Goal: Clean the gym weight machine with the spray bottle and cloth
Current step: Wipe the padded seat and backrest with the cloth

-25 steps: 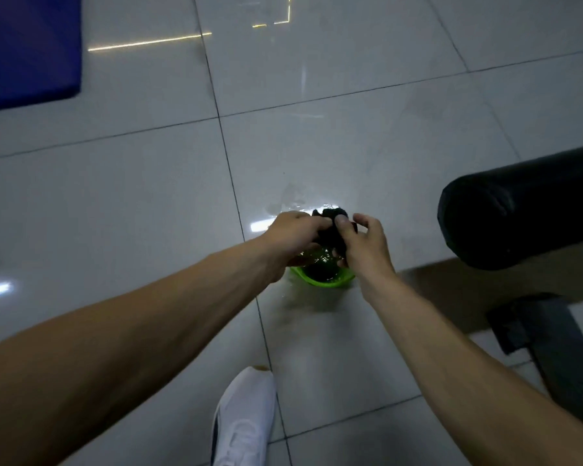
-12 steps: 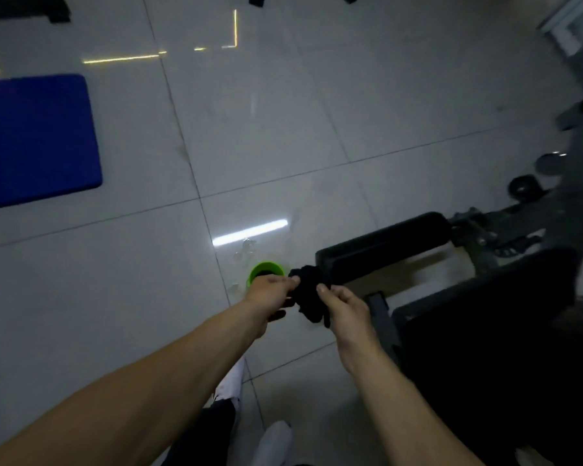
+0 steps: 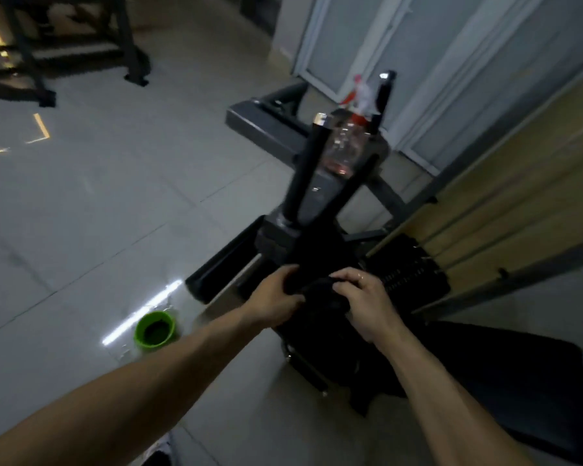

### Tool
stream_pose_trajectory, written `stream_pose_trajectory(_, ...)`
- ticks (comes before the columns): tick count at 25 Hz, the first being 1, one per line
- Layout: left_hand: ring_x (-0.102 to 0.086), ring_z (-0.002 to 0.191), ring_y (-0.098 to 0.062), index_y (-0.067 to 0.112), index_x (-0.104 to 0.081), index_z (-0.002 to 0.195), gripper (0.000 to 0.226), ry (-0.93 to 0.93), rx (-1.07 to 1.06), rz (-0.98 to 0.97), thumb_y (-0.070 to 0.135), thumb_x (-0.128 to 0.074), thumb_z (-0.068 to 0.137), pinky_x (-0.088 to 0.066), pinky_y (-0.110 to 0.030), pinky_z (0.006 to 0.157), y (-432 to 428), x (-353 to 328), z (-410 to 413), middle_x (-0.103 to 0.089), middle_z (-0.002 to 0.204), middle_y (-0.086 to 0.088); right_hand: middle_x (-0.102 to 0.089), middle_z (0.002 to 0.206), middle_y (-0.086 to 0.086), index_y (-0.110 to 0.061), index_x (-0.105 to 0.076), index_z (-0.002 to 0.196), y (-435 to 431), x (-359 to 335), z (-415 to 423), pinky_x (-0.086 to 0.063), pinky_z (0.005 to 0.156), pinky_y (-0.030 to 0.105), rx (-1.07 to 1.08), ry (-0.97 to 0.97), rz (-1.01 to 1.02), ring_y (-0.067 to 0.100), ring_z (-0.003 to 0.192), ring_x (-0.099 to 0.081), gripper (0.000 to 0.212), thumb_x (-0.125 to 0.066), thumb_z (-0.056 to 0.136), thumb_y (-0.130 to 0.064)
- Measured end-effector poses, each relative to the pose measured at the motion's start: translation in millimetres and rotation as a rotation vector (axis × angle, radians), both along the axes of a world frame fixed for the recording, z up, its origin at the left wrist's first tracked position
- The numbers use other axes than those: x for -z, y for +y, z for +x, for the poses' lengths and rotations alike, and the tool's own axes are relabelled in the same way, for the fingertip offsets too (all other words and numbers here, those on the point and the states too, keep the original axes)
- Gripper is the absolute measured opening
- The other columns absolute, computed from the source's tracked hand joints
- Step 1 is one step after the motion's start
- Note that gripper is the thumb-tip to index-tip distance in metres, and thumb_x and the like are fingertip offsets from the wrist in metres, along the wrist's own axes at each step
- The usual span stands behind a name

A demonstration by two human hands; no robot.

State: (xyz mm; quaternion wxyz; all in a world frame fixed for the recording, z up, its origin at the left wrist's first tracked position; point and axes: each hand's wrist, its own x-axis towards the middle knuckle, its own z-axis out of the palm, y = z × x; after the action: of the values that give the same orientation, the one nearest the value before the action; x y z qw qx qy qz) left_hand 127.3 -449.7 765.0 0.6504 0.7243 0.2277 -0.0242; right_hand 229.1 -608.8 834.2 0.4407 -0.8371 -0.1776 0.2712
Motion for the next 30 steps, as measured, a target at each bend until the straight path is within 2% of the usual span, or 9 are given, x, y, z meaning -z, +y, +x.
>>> stream_pose_trajectory(2, -0.061, 0.117, -0.005, 0.02, -0.053, 0.142, 0.068, -0.203, 0.198, 0.068, 0.014, -0.083, 0.081, -0.05, -0.022, 0.1, -53, -47, 33, -0.064, 0.128, 0.007, -0.075, 0.091, -0.005, -0.023, -0.077, 0.091, -57, -44, 15, -0.055, 0.084, 0.024, -0.009, -0.134, 0.034, 0.005, 0.09, -0.071, 0.022, -0.065, 0.096, -0.004)
stream_pose_trajectory(6, -0.073, 0.087, -0.018, 0.021, -0.072, 0.097, 0.038, -0.334, 0.453, 0.365, 0.05, -0.083, 0.075, -0.059, -0.047, 0.079, -147, -120, 88, -0.075, 0.089, -0.001, -0.077, 0.095, -0.009, -0.032, -0.079, 0.095, -192, -126, 48, -0.056, 0.082, 0.027, 0.044, -0.396, 0.012, 0.007, 0.092, -0.071, 0.024, -0.068, 0.097, -0.011)
stream_pose_trajectory(9, -0.074, 0.086, -0.02, 0.01, -0.073, 0.094, 0.048, -0.314, 0.604, 0.186, 0.051, -0.088, 0.073, -0.056, -0.04, 0.076, -199, -154, 111, -0.075, 0.089, -0.005, -0.077, 0.09, -0.009, -0.031, -0.078, 0.091, -279, -167, 53, -0.056, 0.074, 0.023, 0.122, -0.475, 0.017, 0.004, 0.085, -0.071, 0.022, -0.071, 0.096, -0.011)
stream_pose_trajectory(14, -0.062, 0.093, -0.023, 0.026, -0.07, 0.081, 0.017, -0.328, 0.702, 0.032, 0.041, -0.072, 0.073, -0.041, -0.039, 0.088, -235, -195, 143, -0.067, 0.087, 0.002, -0.075, 0.089, 0.007, -0.009, -0.077, 0.099, -357, -172, 60, -0.054, 0.074, 0.017, 0.237, -0.486, 0.124, 0.007, 0.081, -0.067, 0.009, -0.073, 0.092, -0.005)
stream_pose_trajectory(17, -0.061, 0.074, -0.014, 0.031, -0.061, 0.077, 0.019, -0.389, 0.753, 0.494, 0.034, -0.076, 0.086, -0.041, -0.022, 0.066, -231, -199, 165, -0.063, 0.076, 0.007, -0.071, 0.083, -0.002, -0.008, -0.076, 0.098, -371, -153, 78, -0.054, 0.077, 0.019, 0.302, -0.463, 0.158, 0.005, 0.08, -0.066, 0.006, -0.071, 0.095, -0.007)
stream_pose_trajectory(20, -0.059, 0.063, -0.012, 0.025, -0.06, 0.075, 0.03, -0.434, 0.63, 0.835, 0.041, -0.084, 0.08, -0.039, -0.021, 0.055, -220, -188, 199, -0.063, 0.071, 0.004, -0.071, 0.086, 0.001, -0.014, -0.074, 0.092, -374, -127, 106, -0.06, 0.084, 0.038, 0.508, -0.334, 0.215, 0.015, 0.085, -0.068, 0.007, -0.069, 0.098, -0.014)
stream_pose_trajectory(24, -0.071, 0.093, -0.006, 0.02, -0.069, 0.093, 0.02, -0.261, 0.63, 0.357, 0.025, -0.085, 0.082, -0.06, -0.031, 0.087, -219, -141, 259, -0.075, 0.101, 0.002, -0.073, 0.079, -0.007, -0.026, -0.076, 0.082, -364, -96, 154, -0.059, 0.078, 0.034, 0.576, -0.202, 0.135, 0.014, 0.085, -0.07, 0.018, -0.069, 0.097, -0.019)
stream_pose_trajectory(27, -0.056, 0.13, -0.008, 0.017, -0.057, 0.135, 0.057, -0.306, 0.815, 0.109, 0.007, -0.081, 0.084, -0.047, -0.032, 0.11, -270, -123, 304, -0.063, 0.132, 0.005, -0.073, 0.085, -0.004, -0.023, -0.077, 0.088, -350, -102, 184, -0.047, 0.073, 0.019, 0.427, -0.257, 0.003, 0.004, 0.081, -0.064, 0.017, -0.067, 0.097, -0.012)
stream_pose_trajectory(30, -0.066, 0.109, -0.003, 0.033, -0.069, 0.116, 0.037, -0.421, 1.027, 0.178, 0.021, -0.082, 0.084, -0.053, -0.029, 0.098, -320, -115, 351, -0.071, 0.108, 0.019, -0.076, 0.097, 0.001, -0.015, -0.078, 0.097, -357, -120, 213, -0.049, 0.082, 0.016, 0.382, -0.305, 0.005, 0.004, 0.089, -0.067, 0.014, -0.066, 0.098, -0.009)
